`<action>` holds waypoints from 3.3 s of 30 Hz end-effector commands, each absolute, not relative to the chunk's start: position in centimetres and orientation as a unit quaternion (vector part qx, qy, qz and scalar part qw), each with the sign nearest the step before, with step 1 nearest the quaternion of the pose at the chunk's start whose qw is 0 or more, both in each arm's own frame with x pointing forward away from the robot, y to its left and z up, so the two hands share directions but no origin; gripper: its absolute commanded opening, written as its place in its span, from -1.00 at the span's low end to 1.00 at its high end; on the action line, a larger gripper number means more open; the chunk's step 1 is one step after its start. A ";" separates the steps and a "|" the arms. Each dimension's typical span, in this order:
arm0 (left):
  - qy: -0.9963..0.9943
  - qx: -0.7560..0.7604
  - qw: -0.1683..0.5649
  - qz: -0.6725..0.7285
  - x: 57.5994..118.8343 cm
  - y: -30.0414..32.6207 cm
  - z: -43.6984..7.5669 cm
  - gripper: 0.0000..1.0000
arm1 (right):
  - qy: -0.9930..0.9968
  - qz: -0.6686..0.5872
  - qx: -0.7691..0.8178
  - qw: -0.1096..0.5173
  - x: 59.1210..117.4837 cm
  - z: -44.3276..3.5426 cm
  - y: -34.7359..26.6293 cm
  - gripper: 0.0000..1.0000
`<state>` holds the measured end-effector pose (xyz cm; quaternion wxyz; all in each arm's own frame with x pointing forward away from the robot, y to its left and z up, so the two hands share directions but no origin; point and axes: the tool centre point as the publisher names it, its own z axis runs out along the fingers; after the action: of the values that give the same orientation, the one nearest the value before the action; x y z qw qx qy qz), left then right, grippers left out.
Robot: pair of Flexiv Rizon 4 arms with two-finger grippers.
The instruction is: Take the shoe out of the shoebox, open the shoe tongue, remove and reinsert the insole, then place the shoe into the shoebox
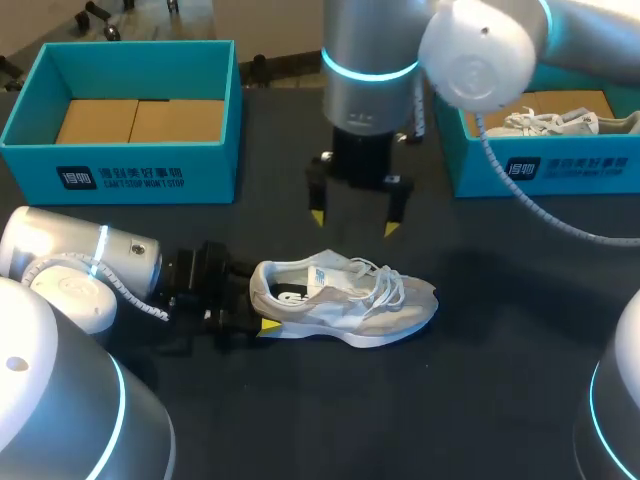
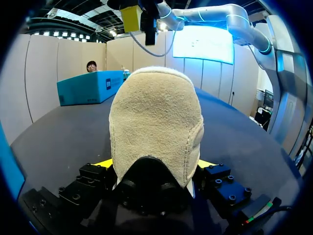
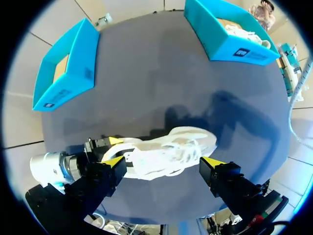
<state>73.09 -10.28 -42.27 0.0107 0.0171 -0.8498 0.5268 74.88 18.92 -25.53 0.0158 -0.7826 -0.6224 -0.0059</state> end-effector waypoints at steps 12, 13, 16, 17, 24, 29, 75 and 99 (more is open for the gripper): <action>-0.851 0.017 0.012 0.525 73.1 -10.4 -42.3 -1.00 | -0.607 0.017 -0.794 -0.020 71.8 -26.0 24.3 1.00; -0.851 0.017 0.012 0.525 73.1 -10.4 -42.3 -1.00 | -0.607 0.021 -0.794 -0.023 71.7 -26.0 24.5 1.00; -0.851 0.017 0.012 0.525 73.1 -10.4 -42.3 -1.00 | -0.605 0.037 -0.794 -0.042 71.3 -26.4 24.8 1.00; -0.851 0.017 0.012 0.525 73.1 -10.4 -42.3 -1.00 | -0.604 0.041 -0.795 -0.046 71.2 -26.5 24.9 1.00; -0.851 0.017 0.012 0.525 73.1 -10.4 -42.3 -1.00 | -0.602 0.040 -0.795 -0.061 70.5 -28.2 24.4 1.00; -0.851 0.017 0.012 0.525 73.1 -10.4 -42.3 -1.00 | -0.609 0.056 -0.787 -0.085 70.8 -29.5 23.7 1.00; -0.851 0.017 0.012 0.525 73.1 -10.4 -42.3 -1.00 | -0.559 0.058 -0.815 -0.142 72.2 -34.2 23.1 1.00; -0.851 0.017 0.012 0.525 73.1 -10.4 -42.3 -1.00 | -0.483 0.110 -0.843 -0.210 70.5 -36.0 20.8 1.00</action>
<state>73.08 -10.28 -42.26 0.0107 0.0170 -0.8497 0.5268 71.13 20.41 -36.34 -0.1630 -0.6801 -0.6977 0.1553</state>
